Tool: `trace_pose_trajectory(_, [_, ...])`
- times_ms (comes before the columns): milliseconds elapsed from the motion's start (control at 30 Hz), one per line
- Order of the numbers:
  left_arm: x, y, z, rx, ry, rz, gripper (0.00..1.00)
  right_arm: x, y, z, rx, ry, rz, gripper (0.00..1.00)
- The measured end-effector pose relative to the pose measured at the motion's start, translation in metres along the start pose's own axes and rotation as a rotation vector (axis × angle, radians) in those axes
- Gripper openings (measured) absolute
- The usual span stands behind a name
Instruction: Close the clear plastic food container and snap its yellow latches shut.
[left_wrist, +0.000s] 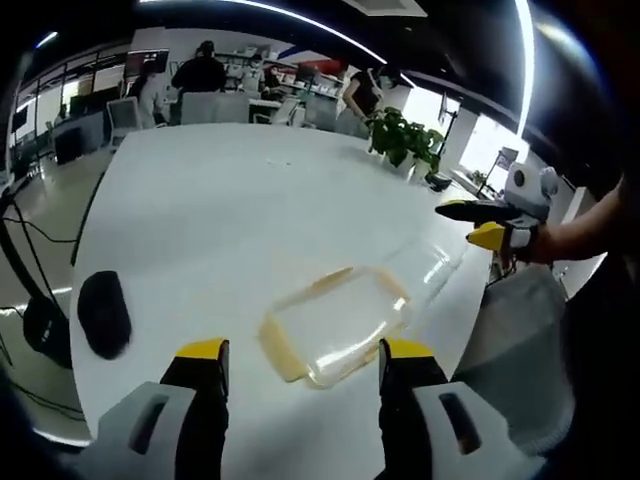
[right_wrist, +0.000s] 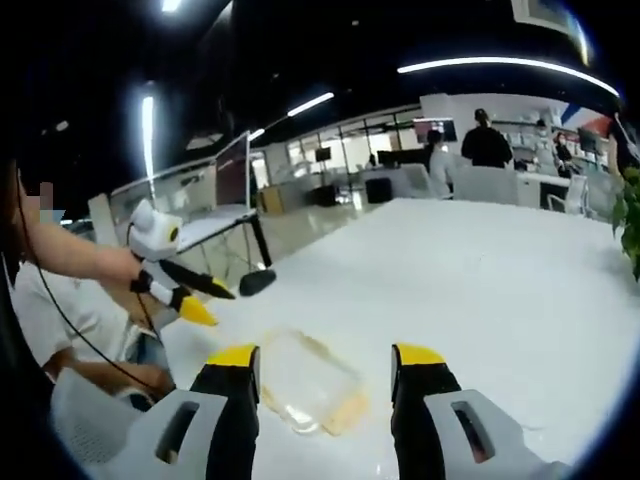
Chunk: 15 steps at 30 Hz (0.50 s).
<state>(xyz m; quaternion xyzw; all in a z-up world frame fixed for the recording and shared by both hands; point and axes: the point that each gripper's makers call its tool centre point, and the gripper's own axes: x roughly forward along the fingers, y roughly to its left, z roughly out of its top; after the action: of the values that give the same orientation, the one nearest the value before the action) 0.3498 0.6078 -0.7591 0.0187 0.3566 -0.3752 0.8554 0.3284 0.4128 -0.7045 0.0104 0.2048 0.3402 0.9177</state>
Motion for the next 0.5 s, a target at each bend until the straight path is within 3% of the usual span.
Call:
trace_pose_trajectory(267, [0.008,0.001,0.008,0.038,0.024,-0.05,0.59,0.01,-0.002,-0.01,-0.093,0.074,0.045,0.52])
trace_pose_trajectory(433, [0.013,0.002,0.002,0.183,0.118,-0.08,0.58,0.015,-0.002,-0.012,-0.123,0.114,0.078,0.51])
trace_pose_trajectory(500, [0.016,0.002,0.001,0.186,0.13,-0.095,0.59,0.017,-0.003,-0.011,-0.137,0.121,0.087,0.51])
